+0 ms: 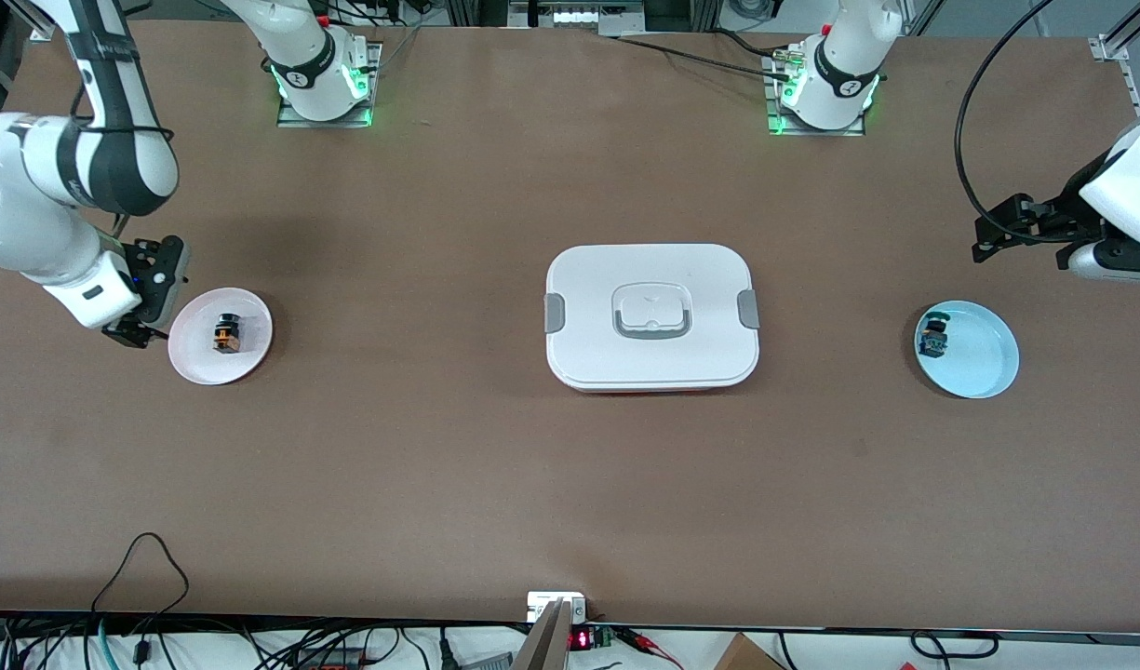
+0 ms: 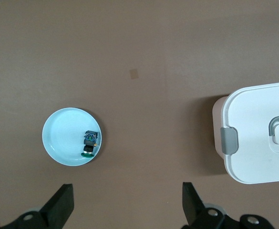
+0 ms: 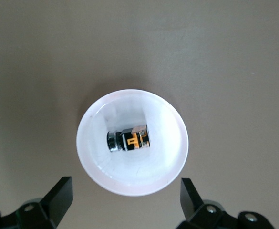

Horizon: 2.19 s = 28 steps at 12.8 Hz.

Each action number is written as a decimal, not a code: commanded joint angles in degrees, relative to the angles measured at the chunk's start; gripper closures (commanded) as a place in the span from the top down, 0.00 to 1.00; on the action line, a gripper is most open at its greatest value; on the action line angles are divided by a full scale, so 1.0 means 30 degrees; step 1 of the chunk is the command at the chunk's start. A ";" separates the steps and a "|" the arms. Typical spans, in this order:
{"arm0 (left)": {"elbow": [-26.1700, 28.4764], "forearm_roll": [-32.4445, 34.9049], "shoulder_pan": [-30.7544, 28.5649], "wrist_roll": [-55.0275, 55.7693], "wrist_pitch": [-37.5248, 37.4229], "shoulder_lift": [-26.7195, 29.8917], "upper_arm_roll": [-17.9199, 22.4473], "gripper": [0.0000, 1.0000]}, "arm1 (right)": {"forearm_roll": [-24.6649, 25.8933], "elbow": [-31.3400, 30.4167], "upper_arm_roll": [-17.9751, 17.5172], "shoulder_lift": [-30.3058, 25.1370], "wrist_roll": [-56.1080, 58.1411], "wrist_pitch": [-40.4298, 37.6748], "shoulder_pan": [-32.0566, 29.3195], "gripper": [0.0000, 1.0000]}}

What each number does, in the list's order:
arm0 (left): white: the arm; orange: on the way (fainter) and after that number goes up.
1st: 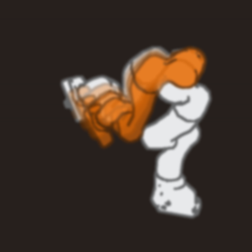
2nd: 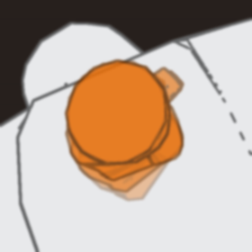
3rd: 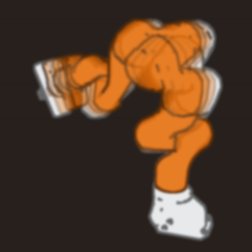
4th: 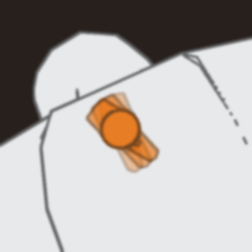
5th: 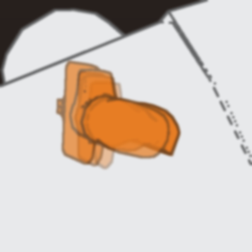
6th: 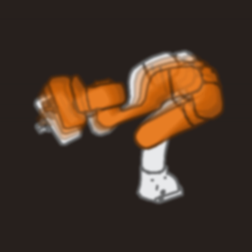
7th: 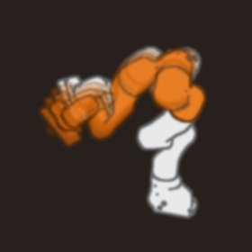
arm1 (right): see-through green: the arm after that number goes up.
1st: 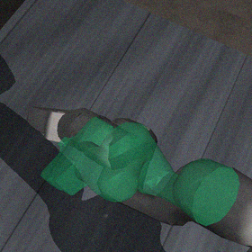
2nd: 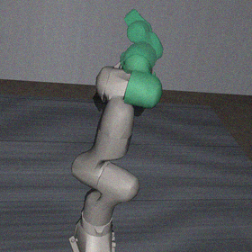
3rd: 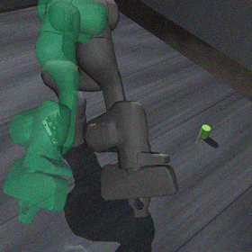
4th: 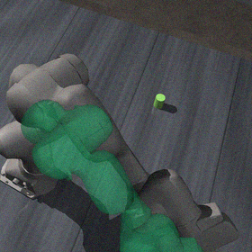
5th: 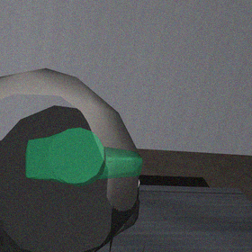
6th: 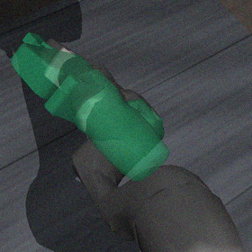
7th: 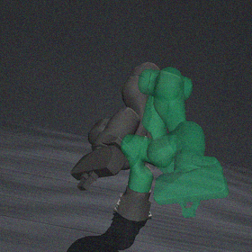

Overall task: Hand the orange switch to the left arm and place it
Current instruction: 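Move the right gripper down over the orange switch on the white plate, then close the right gripper on the orange switch and lift it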

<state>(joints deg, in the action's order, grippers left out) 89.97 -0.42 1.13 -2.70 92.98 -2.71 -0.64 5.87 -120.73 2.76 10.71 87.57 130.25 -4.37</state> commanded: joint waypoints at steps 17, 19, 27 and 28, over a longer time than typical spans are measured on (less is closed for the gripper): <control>-0.0519 0.0433 0.0150 0.0197 -0.0350 -0.0179 -0.0198 1.00 | -0.0375 -0.2265 -0.0365 0.3433 0.2393 0.6092 -0.1297 1.00; -0.0519 0.0433 0.0150 0.0197 -0.0350 -0.0179 -0.0198 1.00 | -0.0433 -0.2353 -0.0365 0.3433 0.2392 0.6268 -0.1267 1.00; -0.0519 0.0433 0.0150 0.0197 -0.0291 -0.0209 -0.0198 1.00 | -0.0462 -0.2353 -0.0424 0.4224 0.2392 0.7471 -0.1238 1.00; -0.0519 0.0433 0.0150 0.0197 -0.0320 -0.0209 -0.0198 1.00 | -0.0462 -0.2353 -0.0424 0.4224 0.2392 0.7471 -0.1238 1.00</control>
<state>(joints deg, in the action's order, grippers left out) 89.93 -0.42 1.16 -2.70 92.94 -2.71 -1.16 5.50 -127.29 2.31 23.54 93.36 151.66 -7.16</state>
